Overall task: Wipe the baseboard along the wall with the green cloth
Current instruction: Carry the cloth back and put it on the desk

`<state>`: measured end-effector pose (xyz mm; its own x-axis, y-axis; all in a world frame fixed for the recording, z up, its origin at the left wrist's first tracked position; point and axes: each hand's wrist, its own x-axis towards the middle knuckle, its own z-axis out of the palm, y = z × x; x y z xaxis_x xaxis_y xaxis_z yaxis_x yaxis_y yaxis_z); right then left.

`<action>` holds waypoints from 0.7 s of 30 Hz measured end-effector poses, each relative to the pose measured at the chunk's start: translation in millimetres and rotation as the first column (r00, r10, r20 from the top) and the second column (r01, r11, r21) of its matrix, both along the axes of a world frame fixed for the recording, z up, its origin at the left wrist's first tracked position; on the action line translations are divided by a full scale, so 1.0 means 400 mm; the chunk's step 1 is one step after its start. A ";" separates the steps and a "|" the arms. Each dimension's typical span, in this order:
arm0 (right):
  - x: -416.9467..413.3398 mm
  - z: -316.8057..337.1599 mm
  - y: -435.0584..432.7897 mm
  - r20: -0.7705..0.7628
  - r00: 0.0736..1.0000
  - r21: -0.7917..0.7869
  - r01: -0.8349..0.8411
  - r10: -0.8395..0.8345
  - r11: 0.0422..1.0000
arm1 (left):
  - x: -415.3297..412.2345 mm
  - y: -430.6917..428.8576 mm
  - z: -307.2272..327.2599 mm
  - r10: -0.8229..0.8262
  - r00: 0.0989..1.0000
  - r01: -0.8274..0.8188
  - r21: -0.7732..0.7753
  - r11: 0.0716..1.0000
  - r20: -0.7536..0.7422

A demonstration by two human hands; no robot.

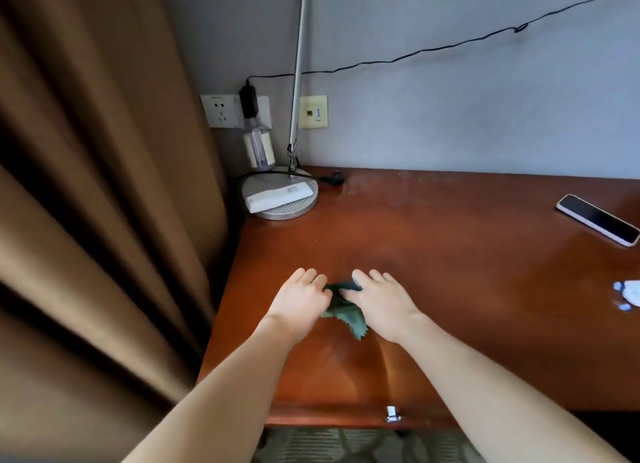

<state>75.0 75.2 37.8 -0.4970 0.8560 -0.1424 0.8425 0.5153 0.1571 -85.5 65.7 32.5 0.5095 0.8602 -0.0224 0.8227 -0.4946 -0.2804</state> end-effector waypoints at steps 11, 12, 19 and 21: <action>0.013 -0.080 0.074 0.046 0.999 -0.142 -0.021 0.027 0.990 | -0.005 0.067 -0.067 0.047 0.998 -0.042 -0.117 0.992 0.033; 0.016 -0.079 0.080 0.053 0.998 -0.144 -0.026 0.033 0.989 | -0.003 0.071 -0.065 0.048 0.998 -0.044 -0.111 0.993 0.033; 0.028 -0.083 0.091 0.073 0.996 -0.169 -0.035 0.048 0.985 | 0.004 0.063 -0.082 0.095 0.994 -0.088 -0.133 0.987 0.048; 0.028 -0.084 0.090 0.062 0.996 -0.171 -0.046 0.057 0.984 | 0.008 0.060 -0.083 0.117 0.991 -0.107 -0.130 0.986 0.070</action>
<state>86.1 111.2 4.0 -0.5243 0.7902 -0.3173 0.8046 0.5817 0.1191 -82.4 89.9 -0.5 0.4144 0.9048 -0.0983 0.8915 -0.4252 -0.1559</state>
